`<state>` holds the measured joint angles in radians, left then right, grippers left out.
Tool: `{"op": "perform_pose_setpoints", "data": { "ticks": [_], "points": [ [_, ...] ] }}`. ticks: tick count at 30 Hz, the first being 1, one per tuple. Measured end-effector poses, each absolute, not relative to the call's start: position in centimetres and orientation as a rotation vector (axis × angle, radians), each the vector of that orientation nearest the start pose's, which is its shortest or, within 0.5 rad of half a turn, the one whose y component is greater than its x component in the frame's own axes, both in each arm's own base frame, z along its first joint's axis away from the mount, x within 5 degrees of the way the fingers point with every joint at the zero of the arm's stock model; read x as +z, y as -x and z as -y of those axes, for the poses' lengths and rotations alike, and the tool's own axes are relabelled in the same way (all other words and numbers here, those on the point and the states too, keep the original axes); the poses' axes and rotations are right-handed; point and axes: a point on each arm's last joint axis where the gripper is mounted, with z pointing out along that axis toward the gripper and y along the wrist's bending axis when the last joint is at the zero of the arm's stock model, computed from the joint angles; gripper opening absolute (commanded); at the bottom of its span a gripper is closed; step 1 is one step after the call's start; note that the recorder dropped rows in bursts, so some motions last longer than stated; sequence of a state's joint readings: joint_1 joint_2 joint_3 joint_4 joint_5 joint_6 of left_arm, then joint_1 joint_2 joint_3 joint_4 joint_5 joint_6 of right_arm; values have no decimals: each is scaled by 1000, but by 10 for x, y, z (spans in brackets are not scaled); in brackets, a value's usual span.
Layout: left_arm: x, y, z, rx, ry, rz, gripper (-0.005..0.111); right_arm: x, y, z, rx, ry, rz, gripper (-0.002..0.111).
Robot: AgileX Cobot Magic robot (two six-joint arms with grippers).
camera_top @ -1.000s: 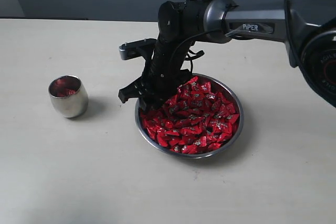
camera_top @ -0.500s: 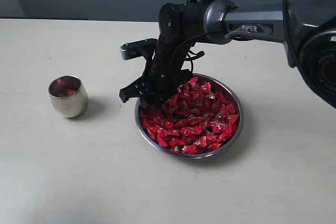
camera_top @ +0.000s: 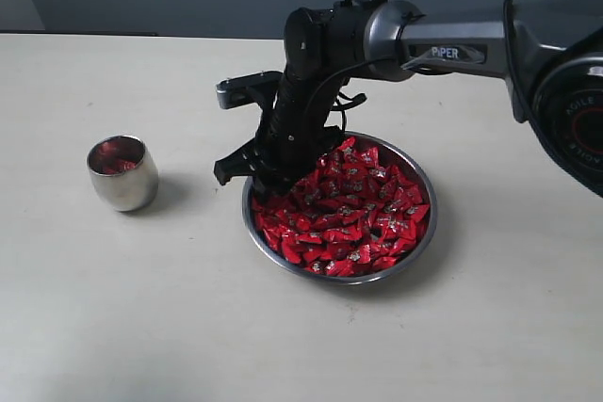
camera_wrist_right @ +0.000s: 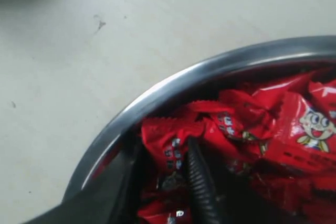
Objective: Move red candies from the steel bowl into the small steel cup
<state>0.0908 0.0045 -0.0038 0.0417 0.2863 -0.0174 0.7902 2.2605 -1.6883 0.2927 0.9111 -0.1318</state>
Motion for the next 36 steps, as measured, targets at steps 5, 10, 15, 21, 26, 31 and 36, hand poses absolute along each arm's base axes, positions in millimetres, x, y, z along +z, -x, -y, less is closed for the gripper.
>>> {"op": "perform_pose_setpoints", "data": {
  "ticks": [5, 10, 15, 21, 26, 31, 36],
  "points": [
    [188, -55, -6, 93, 69, -1770, 0, 132, -308, -341, 443, 1124, -2809, 5],
    [188, -55, -6, 93, 69, -1770, 0, 131, -308, -340, 434, 1129, -2808, -1],
    [188, -55, -6, 93, 69, -1770, 0, 132, -309, -341, 414, 1145, -2795, -1],
    [188, -55, -6, 93, 69, -1770, 0, 147, -314, -345, 408, 1169, -2771, -1],
    [188, -55, -6, 93, 69, -1770, 0, 163, -317, -346, 405, 1178, -2733, -1],
    [188, -55, -6, 93, 69, -1770, 0, 171, -318, -342, 344, 1186, -2723, -1],
    [188, -55, -6, 93, 69, -1770, 0, 170, -321, -338, 253, 1185, -2728, -1]
  ]
}}
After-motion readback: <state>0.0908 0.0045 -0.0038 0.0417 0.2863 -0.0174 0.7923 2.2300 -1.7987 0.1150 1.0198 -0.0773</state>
